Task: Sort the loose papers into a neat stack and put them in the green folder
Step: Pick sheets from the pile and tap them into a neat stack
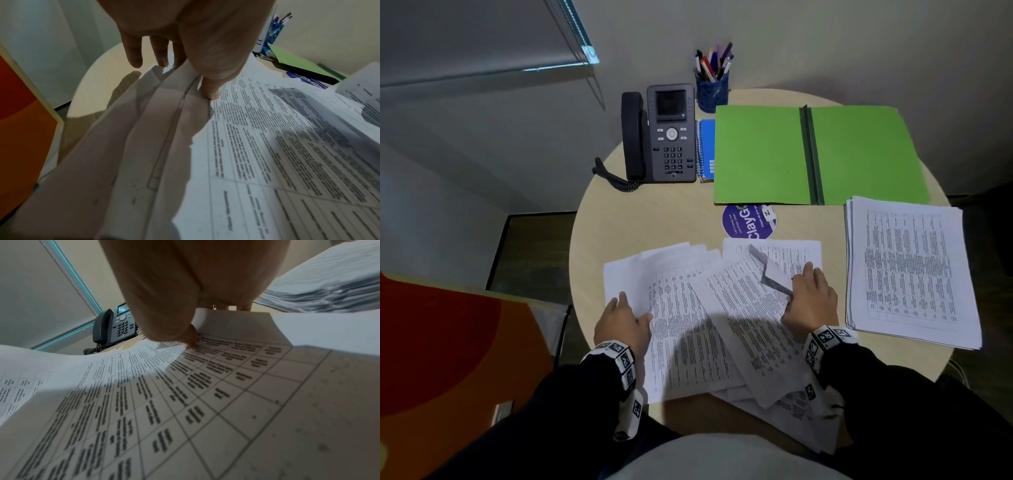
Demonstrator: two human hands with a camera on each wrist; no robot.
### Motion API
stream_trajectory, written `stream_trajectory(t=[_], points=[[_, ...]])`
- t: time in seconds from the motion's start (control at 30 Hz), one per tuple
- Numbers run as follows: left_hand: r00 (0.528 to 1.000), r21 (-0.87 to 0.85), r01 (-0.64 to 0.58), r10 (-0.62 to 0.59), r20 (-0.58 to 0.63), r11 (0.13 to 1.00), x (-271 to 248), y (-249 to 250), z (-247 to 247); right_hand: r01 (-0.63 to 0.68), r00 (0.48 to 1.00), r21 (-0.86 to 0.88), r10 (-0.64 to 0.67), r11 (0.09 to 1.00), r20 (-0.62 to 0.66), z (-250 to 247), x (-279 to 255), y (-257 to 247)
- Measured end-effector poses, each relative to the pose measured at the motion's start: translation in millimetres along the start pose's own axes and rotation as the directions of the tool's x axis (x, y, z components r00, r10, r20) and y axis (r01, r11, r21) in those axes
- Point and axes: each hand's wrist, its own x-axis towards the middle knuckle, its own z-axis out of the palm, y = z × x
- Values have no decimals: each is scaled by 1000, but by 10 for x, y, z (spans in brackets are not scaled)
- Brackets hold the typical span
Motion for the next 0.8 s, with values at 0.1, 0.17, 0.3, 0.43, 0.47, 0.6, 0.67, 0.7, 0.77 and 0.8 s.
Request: stream_trajectory(t=[0.1,0.17,0.3,0.43,0.47,0.6,0.67,0.7,0.77,0.8], points=[[998,-24,-42,41,-37,999,-30,61,10,12,1000,-38,-13,999,-11,30,1,-2],[996,-68,-53,49,-69,996,-65,89,33,28,1000,-52,-28,998,-13,37,12,-1],[982,-208,128,-152,-109,970,-134,176,-33,71,997,-96,-73,993,-14,47,-11,20],[960,-352,246,-276,-39,903,-133,227,-150,71,995,-74,-77,995,-71,49,-70,27],[959,-405,247,-281,-25,880,-138,227,-162,66,994,-59,-71,996,-87,56,-69,24],[954,-564,247,-299,0,788,-141,173,-195,-27,985,26,31,999,-167,15,-42,18],[951,-602,257,-309,18,756,-162,154,-227,-130,981,72,139,989,-134,-60,0,-3],[952,-600,262,-303,34,756,-175,150,-249,-193,974,107,203,975,-98,-106,32,-12],[960,-590,254,-275,55,767,-197,113,-317,-309,948,160,317,937,-25,-187,103,-23],[964,-601,241,-260,56,762,-169,64,-340,-347,936,149,351,926,3,-209,133,-15]])
